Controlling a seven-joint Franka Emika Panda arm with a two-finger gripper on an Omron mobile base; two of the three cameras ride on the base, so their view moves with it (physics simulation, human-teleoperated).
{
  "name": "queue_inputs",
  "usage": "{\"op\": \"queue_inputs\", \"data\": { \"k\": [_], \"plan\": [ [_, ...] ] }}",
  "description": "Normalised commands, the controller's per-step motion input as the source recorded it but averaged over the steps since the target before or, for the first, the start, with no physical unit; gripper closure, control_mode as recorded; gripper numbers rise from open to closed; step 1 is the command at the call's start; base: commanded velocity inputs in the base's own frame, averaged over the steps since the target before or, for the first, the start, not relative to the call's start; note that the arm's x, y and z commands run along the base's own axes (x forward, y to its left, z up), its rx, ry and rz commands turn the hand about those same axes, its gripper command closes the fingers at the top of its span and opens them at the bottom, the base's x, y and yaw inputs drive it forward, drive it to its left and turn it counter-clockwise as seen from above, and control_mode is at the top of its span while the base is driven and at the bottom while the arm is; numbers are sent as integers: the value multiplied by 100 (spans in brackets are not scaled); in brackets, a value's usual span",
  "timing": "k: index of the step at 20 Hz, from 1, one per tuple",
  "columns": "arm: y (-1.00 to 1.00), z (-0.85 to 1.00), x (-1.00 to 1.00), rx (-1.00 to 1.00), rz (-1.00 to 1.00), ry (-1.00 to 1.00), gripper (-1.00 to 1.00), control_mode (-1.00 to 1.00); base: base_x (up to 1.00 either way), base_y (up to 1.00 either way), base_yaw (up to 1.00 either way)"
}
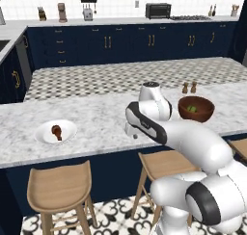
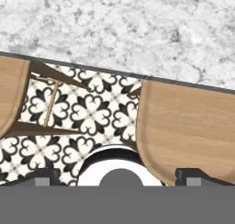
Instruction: Pick the chicken drumstick and lime from their plates and place them in the bowl. Then put the bowl in the fridge.
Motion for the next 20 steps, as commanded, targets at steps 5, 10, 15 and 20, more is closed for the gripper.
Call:
{"op": "queue_inputs", "data": {
  "k": [5, 10, 15, 20],
  "plan": [
    [0, 0, 0, 0, 0, 0, -100, 100, 92, 9, 0],
    [0, 0, 0, 0, 0, 0, -100, 100, 68, 6, 0],
    [15, 0, 1, 1, 0, -6, -100, -100, 0, 0, 0],
    [98, 0, 34, 0, 0, -22, -100, -100, 0, 0, 0]
  ]
}}
